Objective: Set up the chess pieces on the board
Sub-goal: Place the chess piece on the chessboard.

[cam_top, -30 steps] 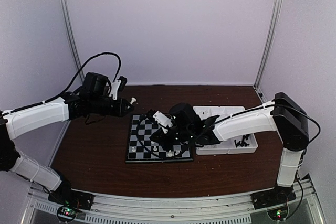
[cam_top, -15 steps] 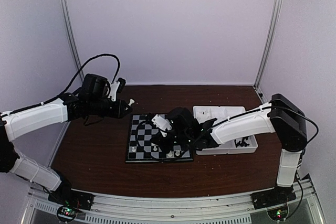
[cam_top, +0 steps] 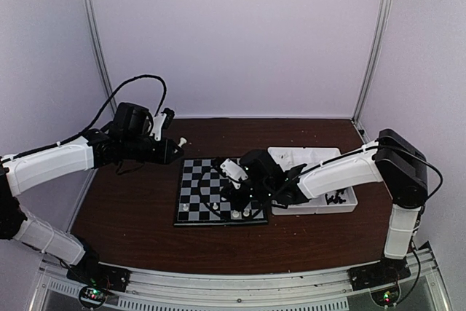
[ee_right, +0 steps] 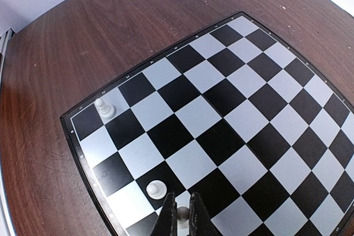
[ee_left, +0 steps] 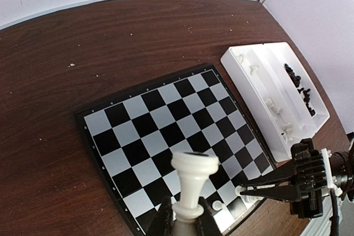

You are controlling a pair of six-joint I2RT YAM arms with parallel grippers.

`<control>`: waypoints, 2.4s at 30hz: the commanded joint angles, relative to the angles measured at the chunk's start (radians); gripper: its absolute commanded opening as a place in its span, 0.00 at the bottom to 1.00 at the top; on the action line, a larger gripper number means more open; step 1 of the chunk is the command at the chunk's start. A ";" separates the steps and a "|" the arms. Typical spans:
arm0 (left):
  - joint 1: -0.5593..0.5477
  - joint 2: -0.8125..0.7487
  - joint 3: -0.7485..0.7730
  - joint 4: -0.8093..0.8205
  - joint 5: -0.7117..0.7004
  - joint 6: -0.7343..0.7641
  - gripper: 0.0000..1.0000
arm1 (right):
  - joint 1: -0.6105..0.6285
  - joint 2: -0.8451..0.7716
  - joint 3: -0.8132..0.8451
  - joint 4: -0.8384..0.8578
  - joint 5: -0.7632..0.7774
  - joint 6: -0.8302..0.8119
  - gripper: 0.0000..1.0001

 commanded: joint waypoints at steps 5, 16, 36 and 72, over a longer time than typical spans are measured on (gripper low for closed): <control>0.007 -0.004 -0.005 0.034 0.012 -0.001 0.00 | -0.008 0.008 -0.010 0.002 0.011 -0.002 0.00; 0.007 0.002 -0.007 0.038 0.014 -0.001 0.00 | -0.008 0.036 -0.008 -0.006 0.006 0.006 0.00; 0.007 0.000 -0.008 0.039 0.015 0.001 0.00 | -0.006 0.058 -0.005 -0.017 -0.013 0.016 0.03; 0.007 0.010 -0.008 0.073 0.080 0.010 0.00 | -0.014 -0.111 0.034 -0.120 0.044 0.011 0.26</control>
